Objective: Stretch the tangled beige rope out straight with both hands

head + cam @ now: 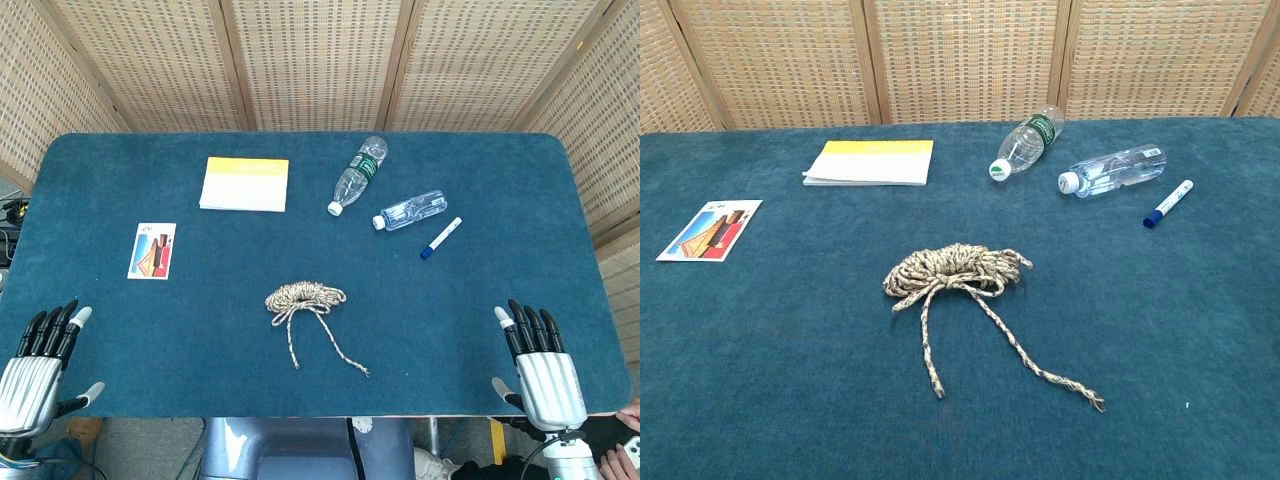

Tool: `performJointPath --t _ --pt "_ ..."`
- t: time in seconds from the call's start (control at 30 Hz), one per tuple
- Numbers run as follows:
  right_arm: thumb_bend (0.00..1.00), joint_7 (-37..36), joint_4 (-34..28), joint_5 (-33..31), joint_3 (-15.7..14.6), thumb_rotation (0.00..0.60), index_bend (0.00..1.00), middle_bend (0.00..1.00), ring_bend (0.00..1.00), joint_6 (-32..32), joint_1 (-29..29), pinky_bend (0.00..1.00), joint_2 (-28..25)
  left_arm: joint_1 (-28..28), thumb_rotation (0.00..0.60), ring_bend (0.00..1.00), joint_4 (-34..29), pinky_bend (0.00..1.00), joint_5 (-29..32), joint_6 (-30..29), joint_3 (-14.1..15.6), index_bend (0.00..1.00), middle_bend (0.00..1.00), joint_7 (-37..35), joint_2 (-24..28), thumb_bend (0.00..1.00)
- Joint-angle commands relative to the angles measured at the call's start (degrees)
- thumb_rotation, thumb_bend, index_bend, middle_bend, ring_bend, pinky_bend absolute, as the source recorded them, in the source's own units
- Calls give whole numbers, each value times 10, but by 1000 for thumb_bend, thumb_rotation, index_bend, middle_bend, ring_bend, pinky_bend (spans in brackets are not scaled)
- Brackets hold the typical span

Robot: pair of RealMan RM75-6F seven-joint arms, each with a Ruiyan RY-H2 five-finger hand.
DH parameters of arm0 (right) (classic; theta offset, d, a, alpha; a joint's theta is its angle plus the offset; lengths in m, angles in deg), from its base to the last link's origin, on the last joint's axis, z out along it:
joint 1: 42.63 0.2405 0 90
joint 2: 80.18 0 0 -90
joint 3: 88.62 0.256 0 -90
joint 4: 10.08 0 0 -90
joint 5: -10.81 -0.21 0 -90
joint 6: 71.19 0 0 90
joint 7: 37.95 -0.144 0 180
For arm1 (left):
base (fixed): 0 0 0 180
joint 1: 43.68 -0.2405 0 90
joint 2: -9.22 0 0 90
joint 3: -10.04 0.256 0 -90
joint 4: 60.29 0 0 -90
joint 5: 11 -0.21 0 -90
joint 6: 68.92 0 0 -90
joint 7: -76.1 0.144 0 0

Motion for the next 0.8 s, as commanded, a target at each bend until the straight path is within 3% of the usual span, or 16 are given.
performJointPath --t 0.03,0.33,0.5,0.6,0.8 --pt "0 1 0 -1 0 600 0 0 0 1 0 0 0 0 600 0 0 0 0 0 0 0 0 2 -1 0" --pt "0 2 -13 -5 -5 600 25 0 0 42 20 0 -4 2 600 0 0 0 5 7 -2 0 0 10 -5 0" --pt "0 -11 -47 -12 1 600 168 0 0 162 93 0 -32 6 600 0 -2 0 19 16 -8 0 0 27 -13 0" --pt "0 -8 -57 -16 4 600 199 0 0 216 129 0 -41 9 600 0 -3 0 31 23 -12 0 0 38 -18 0" --pt "0 0 -32 -67 27 600 268 0 0 301 192 0 -4 17 600 0 -2 0 54 40 -18 0 0 57 -28 0"
